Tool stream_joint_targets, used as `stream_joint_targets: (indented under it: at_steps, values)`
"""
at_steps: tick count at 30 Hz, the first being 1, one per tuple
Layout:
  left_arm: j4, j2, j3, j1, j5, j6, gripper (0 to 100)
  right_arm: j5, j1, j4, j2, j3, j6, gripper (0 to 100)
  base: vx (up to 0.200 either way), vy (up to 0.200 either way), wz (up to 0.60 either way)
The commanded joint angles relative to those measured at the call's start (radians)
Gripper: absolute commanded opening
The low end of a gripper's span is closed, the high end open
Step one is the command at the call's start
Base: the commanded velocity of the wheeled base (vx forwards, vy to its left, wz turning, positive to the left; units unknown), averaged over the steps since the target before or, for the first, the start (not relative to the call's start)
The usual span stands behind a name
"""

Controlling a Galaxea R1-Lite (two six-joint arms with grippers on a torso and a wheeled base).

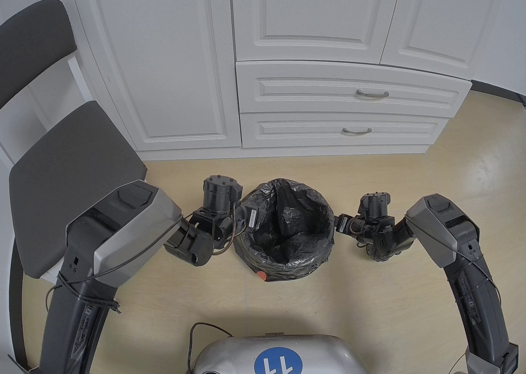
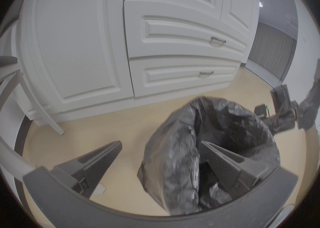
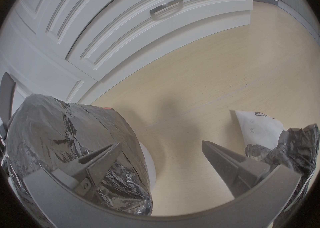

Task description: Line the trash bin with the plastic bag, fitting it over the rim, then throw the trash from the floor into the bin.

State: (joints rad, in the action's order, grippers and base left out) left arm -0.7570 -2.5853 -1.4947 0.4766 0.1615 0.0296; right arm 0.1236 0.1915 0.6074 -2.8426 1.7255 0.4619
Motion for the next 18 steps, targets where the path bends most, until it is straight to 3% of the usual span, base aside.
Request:
stream_joint_targets:
  at_steps: [1, 6, 12, 18]
  values:
    - [-0.062, 0.079, 0.134, -0.038, -0.008, -0.003, 100, -0.006, 0.000, -0.003, 0.000, 0.000, 0.003, 100, 0.000, 0.000, 0.00]
    - [-0.165, 0.085, 0.195, -0.085, -0.002, -0.017, 100, -0.015, 0.000, -0.005, 0.000, -0.001, 0.004, 100, 0.000, 0.000, 0.00]
    - [-0.355, 0.091, 0.395, -0.136, -0.002, -0.092, 100, -0.041, -0.001, -0.008, 0.002, -0.003, 0.018, 100, 0.000, 0.000, 0.00]
    - [-0.360, 0.086, 0.511, -0.154, -0.039, -0.083, 100, -0.045, -0.001, -0.012, 0.003, -0.003, 0.021, 100, 0.000, 0.000, 0.00]
